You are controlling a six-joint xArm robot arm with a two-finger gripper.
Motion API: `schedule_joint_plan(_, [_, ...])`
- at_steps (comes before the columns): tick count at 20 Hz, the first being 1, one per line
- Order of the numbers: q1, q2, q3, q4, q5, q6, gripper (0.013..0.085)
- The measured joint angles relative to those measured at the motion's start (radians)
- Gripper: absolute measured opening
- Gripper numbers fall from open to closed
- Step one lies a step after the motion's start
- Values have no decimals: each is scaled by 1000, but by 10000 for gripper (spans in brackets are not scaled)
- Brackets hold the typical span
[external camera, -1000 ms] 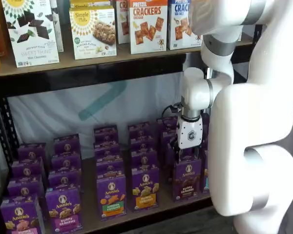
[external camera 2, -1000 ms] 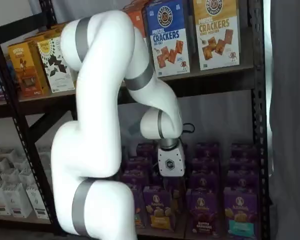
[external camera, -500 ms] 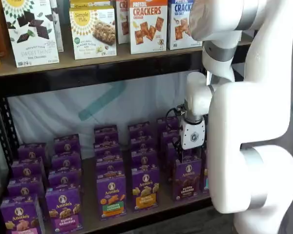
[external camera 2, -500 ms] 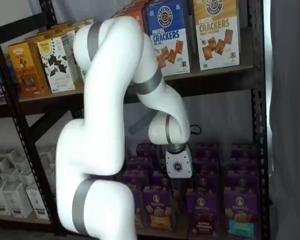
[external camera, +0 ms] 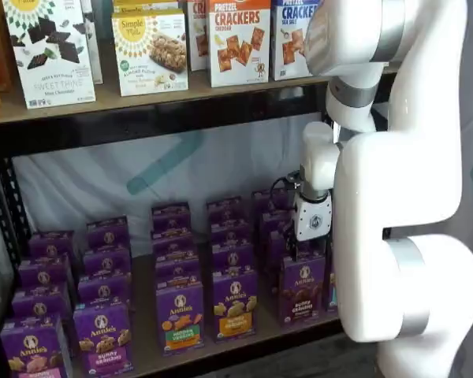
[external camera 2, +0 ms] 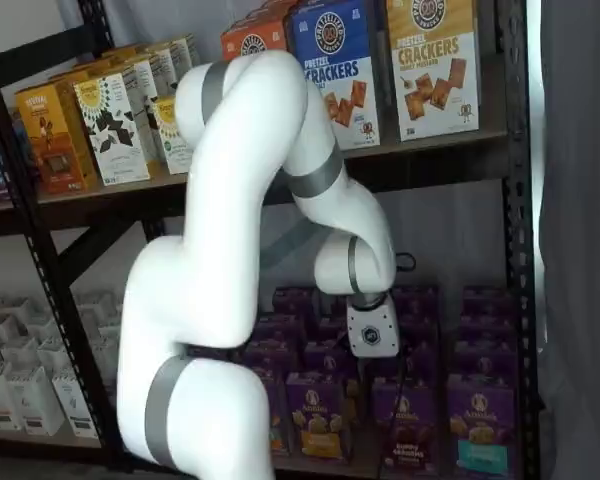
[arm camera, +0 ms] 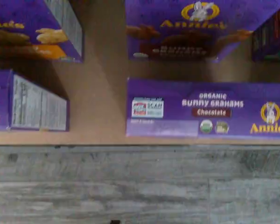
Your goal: Pick up the purple box with a brown patch in the center, on the bottom shelf, the fifth box from the left
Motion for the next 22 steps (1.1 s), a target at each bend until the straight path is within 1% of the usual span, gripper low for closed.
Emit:
schedule_joint_plan(2, [-3,27,-31,15,1,-17,850])
schedule_joint_plan(6, [-5,96,-110,74,9,-74,850])
schedule_joint_plan(7, [-5,112,-130,78,14,-78,850])
schedule_joint_plan(16, [-19,215,-260,49,53,-66,850])
schedule_joint_plan(22, [-30,267,-334,73,81,-99,850])
